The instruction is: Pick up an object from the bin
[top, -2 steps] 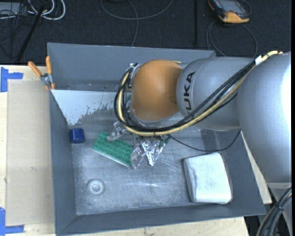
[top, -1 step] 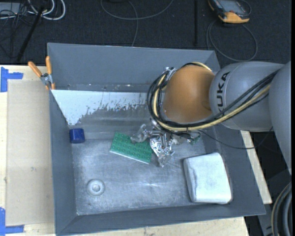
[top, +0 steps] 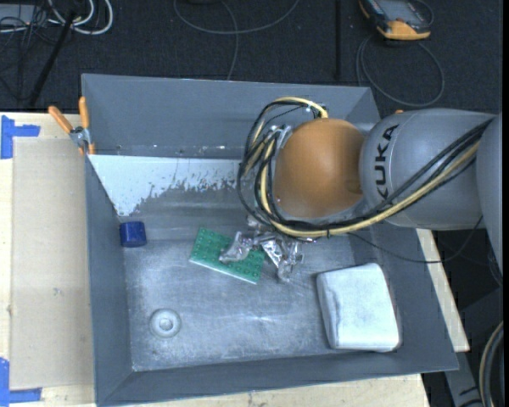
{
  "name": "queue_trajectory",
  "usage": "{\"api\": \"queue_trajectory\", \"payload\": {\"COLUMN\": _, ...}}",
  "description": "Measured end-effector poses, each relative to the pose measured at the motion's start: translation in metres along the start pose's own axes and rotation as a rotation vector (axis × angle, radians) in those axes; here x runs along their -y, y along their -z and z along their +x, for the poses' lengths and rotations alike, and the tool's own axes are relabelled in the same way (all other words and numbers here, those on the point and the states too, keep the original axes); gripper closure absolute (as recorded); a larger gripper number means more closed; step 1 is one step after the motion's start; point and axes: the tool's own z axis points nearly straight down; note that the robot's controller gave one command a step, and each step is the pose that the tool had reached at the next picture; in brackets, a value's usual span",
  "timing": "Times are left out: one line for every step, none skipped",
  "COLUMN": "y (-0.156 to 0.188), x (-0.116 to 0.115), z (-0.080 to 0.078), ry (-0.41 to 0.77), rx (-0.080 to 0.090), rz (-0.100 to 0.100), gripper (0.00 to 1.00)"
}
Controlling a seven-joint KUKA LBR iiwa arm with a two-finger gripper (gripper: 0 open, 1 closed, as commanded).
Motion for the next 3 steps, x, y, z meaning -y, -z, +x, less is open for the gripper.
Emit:
{"api": "queue_trajectory", "payload": {"y": 0.002, "x": 0.0, "z": -0.002, "ry": -0.003, "rx": 0.006, "rz": -0.002, "gripper": 1.0}}
{"api": "queue_trajectory", "payload": {"y": 0.05, "x": 0.002, "z": -0.006, "ry": -0.006, "rx": -0.014, "rz": -0.019, "gripper": 1.0}}
{"api": "queue_trajectory", "payload": {"y": 0.051, "x": 0.002, "z": -0.006, "ry": -0.011, "rx": -0.015, "rz": -0.024, "gripper": 1.0}}
